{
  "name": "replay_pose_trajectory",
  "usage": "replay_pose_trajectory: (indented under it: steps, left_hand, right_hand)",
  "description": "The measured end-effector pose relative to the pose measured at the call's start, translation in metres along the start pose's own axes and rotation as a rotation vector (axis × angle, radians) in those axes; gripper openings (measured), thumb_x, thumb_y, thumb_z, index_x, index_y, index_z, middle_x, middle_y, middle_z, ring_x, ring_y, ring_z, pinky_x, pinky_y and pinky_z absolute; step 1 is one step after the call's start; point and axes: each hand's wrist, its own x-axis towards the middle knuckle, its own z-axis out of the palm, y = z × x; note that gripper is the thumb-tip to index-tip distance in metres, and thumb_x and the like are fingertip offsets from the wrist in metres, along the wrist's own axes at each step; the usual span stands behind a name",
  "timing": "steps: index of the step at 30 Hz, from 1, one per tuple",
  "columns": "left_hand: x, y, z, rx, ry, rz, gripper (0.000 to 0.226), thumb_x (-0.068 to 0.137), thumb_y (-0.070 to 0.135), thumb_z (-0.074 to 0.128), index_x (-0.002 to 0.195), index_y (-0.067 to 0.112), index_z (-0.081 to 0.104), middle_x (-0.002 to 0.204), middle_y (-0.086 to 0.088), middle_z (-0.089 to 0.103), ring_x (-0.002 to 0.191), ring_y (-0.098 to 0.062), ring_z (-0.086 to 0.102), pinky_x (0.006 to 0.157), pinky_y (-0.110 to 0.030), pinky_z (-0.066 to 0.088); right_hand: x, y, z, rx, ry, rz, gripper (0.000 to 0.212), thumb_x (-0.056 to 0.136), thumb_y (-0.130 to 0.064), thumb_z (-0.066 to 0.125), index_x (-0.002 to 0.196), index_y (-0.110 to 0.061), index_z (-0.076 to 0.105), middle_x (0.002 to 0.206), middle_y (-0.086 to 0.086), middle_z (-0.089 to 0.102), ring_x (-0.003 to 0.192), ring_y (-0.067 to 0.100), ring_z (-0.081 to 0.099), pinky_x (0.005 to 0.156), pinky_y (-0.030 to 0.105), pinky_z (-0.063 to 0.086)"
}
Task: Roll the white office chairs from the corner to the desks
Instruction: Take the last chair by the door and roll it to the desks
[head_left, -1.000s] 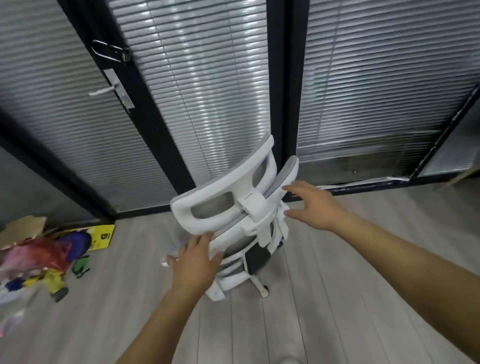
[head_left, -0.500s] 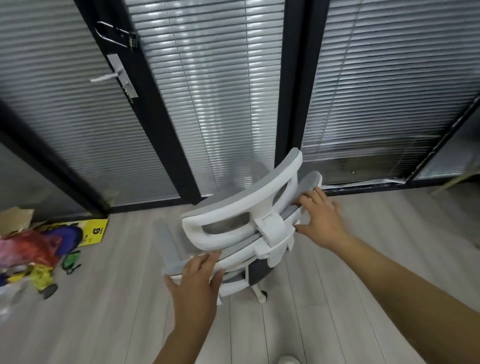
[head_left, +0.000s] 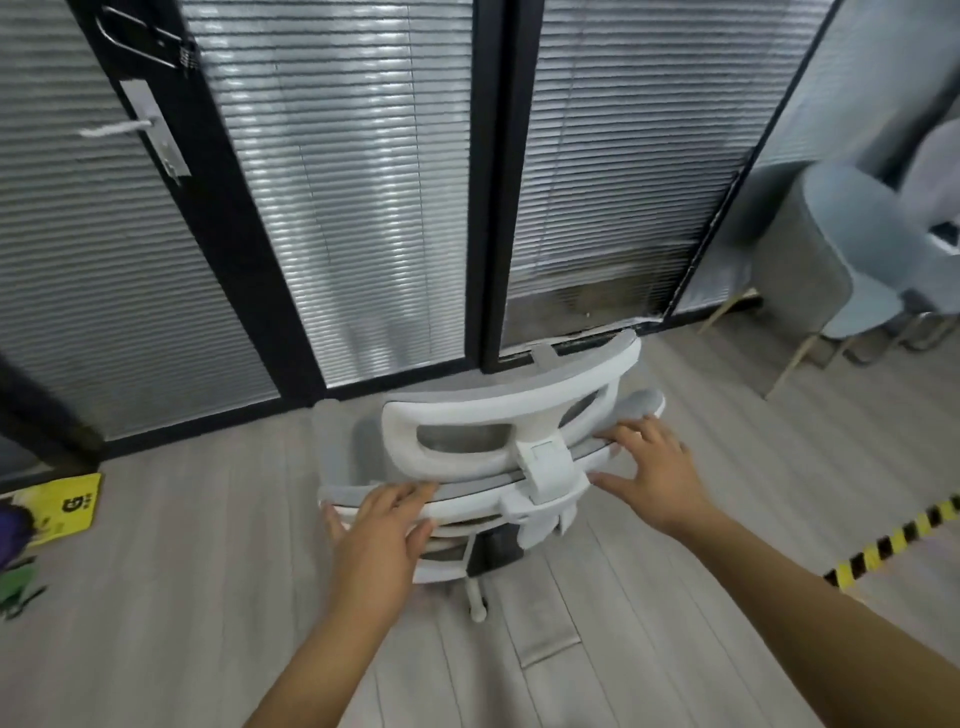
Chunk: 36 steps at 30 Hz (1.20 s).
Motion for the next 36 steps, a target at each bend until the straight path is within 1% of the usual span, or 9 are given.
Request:
replay_pose_trajectory:
  steps: [4,8,13,16,19,25,29,32,36]
  left_hand:
    - [-0.031,0.005,-0.001,0.008,-0.060,0.081,0.038,0.091,0.034,0.063,0.127,0.043,0.057,0.126,0.011,0.059,0.125,-0.015,0.050,0.110,-0.066,0.010]
    - [-0.074,0.029,0.008,0.015,-0.070,0.177,0.037,0.088,0.050,0.047,0.122,0.043,0.061,0.119,0.011,0.064,0.117,-0.016,0.058,0.102,-0.071,0.022]
    - [-0.133,0.066,0.027,0.017,-0.101,0.235,0.036,0.086,0.039,0.065,0.122,0.043,0.061,0.117,0.012,0.065,0.116,-0.014,0.058,0.104,-0.071,0.023]
    - [-0.175,0.088,0.041,0.059,-0.122,0.346,0.042,0.087,0.054,0.039,0.122,0.046,0.059,0.115,0.014,0.064,0.112,-0.011,0.059,0.100,-0.069,0.028]
    - [-0.213,0.114,0.054,0.061,-0.167,0.381,0.050,0.085,0.059,0.029,0.124,0.048,0.056,0.120,0.015,0.061,0.114,-0.009,0.056,0.103,-0.065,0.026]
    - [-0.285,0.166,0.079,0.000,-0.223,0.535,0.042,0.085,0.058,0.038,0.127,0.056,0.040,0.114,0.023,0.057,0.109,0.004,0.047,0.098,-0.059,0.035]
    - [-0.325,0.202,0.097,0.004,-0.315,0.636,0.041,0.087,0.060,0.038,0.122,0.075,0.026,0.120,0.029,0.047,0.116,0.007,0.041,0.106,-0.057,0.028]
    - [-0.348,0.235,0.108,-0.045,-0.395,0.707,0.037,0.085,0.064,0.037,0.115,0.081,0.025,0.122,0.031,0.045,0.120,0.008,0.038,0.110,-0.054,0.020]
    - [-0.371,0.280,0.131,-0.063,-0.494,0.842,0.037,0.085,0.062,0.041,0.117,0.078,0.033,0.121,0.037,0.043,0.119,0.010,0.039,0.112,-0.055,0.019]
  right_hand:
    - [-0.065,0.011,-0.007,-0.018,0.026,0.065,0.069,0.071,-0.083,0.043,0.125,-0.043,0.056,0.131,-0.009,0.051,0.136,0.026,0.032,0.112,0.046,0.028]
    - [-0.127,0.033,-0.021,0.012,0.051,0.124,0.059,0.073,-0.073,0.060,0.122,-0.040,0.059,0.125,-0.010,0.051,0.130,0.025,0.033,0.107,0.043,0.032]
    - [-0.215,0.070,-0.036,0.019,0.071,0.205,0.058,0.072,-0.074,0.059,0.121,-0.041,0.058,0.121,-0.012,0.050,0.126,0.021,0.034,0.104,0.041,0.035]
    - [-0.279,0.095,-0.044,0.043,0.113,0.266,0.057,0.072,-0.074,0.058,0.120,-0.043,0.057,0.121,-0.014,0.049,0.128,0.022,0.034,0.105,0.044,0.034]
    - [-0.343,0.114,-0.054,0.038,0.146,0.336,0.053,0.075,-0.071,0.062,0.120,-0.044,0.056,0.122,-0.013,0.049,0.130,0.022,0.032,0.107,0.045,0.033]
    - [-0.475,0.153,-0.075,-0.005,0.195,0.478,0.058,0.076,-0.077,0.052,0.125,-0.045,0.053,0.129,-0.013,0.047,0.135,0.024,0.030,0.111,0.046,0.027]
    - [-0.562,0.171,-0.082,0.007,0.308,0.565,0.064,0.072,-0.080,0.046,0.121,-0.042,0.058,0.124,-0.012,0.052,0.132,0.025,0.032,0.109,0.044,0.029]
    - [-0.621,0.182,-0.083,0.040,0.396,0.633,0.068,0.069,-0.081,0.038,0.118,-0.039,0.061,0.121,-0.011,0.053,0.129,0.025,0.030,0.107,0.043,0.029]
    - [-0.691,0.197,-0.087,0.054,0.494,0.724,0.064,0.072,-0.079,0.043,0.115,-0.036,0.063,0.116,-0.008,0.055,0.123,0.028,0.033,0.106,0.046,0.035]
